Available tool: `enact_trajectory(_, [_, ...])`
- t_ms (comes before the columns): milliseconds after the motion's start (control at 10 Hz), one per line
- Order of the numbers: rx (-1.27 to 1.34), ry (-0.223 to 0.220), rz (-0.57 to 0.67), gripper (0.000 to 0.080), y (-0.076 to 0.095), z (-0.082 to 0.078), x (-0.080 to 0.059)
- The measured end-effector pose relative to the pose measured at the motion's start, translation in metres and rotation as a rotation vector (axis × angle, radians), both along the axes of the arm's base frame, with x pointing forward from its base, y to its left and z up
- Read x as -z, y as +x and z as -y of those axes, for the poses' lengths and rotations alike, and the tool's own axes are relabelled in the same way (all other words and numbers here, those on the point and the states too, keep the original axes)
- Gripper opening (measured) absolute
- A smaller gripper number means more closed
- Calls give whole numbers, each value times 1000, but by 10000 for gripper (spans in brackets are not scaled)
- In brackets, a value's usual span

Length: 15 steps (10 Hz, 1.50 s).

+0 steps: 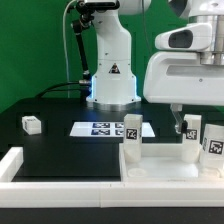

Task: Assemble square table

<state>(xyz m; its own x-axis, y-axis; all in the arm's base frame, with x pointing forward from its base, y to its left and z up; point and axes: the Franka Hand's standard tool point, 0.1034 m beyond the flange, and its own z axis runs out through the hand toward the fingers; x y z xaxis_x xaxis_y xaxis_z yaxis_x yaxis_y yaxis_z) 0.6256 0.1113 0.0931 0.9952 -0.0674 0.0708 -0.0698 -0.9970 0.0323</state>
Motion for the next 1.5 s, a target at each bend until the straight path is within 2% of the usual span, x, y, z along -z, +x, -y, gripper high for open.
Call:
enact_trajectory(100, [13,2,2,648,-1,-4,3])
enact_trajectory(500, [55,6,23,635,1,-3,4])
enact_trajectory(700, [217,20,29,289,1,-3,4])
enact_trajectory(1100, [486,41,38,287,1,-3,4])
enact_trajectory(1500, [925,105,38,287,9,6,8])
